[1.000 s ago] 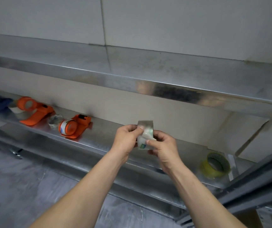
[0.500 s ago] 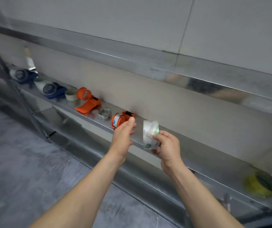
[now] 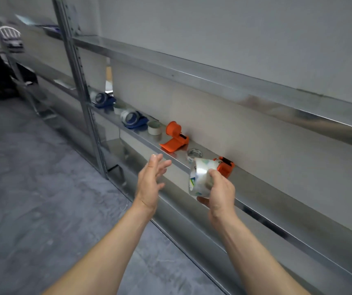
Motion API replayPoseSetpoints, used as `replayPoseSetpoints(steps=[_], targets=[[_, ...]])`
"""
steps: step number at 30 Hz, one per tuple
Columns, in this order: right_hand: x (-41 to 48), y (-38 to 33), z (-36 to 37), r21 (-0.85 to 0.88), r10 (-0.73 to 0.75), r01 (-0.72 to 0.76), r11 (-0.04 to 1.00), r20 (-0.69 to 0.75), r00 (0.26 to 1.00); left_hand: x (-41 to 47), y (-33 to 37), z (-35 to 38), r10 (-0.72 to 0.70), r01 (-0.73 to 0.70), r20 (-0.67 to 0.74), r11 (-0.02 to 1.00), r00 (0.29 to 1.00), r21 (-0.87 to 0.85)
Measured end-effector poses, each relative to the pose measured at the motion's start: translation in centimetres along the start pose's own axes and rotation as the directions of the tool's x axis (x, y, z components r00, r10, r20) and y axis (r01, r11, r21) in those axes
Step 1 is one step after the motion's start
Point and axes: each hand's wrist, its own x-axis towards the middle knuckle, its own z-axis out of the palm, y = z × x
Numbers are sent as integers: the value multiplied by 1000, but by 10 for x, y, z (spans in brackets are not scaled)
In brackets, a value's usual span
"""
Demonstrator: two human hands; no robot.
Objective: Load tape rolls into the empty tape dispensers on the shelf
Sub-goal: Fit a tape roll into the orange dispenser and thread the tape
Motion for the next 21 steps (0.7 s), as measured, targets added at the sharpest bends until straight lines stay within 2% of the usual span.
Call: replayPoseSetpoints(steps=[11, 21], targets=[[35, 13, 107, 40, 99, -101, 994, 37, 994, 56, 11, -81, -12, 8, -167, 1000, 986, -28], [136, 25, 206, 55, 150, -154, 987, 75, 986, 181, 22, -97, 32, -25, -187, 999, 982, 37]])
